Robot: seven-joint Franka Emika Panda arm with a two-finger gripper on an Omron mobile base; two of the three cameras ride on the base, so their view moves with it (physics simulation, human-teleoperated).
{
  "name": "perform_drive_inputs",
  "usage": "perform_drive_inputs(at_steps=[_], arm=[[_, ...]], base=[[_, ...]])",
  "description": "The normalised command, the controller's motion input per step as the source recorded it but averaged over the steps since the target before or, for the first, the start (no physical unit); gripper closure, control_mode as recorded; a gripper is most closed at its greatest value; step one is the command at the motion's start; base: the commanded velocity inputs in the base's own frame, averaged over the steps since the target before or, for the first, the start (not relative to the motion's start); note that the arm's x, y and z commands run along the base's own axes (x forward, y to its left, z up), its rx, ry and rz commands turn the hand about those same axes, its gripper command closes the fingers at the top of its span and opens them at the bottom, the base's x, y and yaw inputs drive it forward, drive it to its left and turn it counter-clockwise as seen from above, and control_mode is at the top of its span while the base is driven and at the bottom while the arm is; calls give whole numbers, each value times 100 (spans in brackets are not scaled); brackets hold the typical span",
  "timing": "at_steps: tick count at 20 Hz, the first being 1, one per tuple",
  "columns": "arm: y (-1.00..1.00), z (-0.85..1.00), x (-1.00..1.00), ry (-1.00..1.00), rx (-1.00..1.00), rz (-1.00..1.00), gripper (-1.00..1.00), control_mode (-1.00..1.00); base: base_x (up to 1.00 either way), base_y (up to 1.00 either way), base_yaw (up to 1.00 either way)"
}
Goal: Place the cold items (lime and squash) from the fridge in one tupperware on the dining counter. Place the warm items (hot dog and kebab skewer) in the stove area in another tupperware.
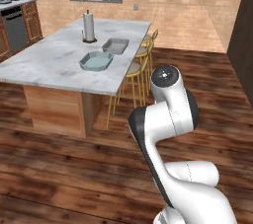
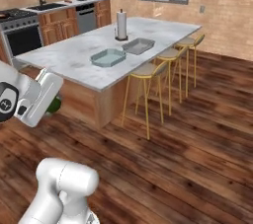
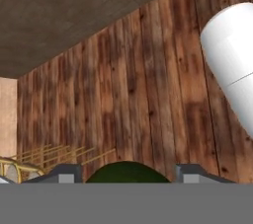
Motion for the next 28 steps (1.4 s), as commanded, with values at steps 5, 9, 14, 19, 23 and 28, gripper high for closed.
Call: perform_drive_inputs(at_steps=[5,9,14,19,23,28], arm=[[0,0,0,0,0,0,100,100],[0,0,0,0,0,0,100,100],[0,0,0,0,0,0,100,100],[0,0,0,0,0,0,100,100],[0,0,0,0,0,0,100,100],[0,0,0,0,0,0,100,100]], base=[[73,-81,20],[78,-71,20],[77,-52,24],[67,-34,25],[57,-20,31],[41,-17,34]])
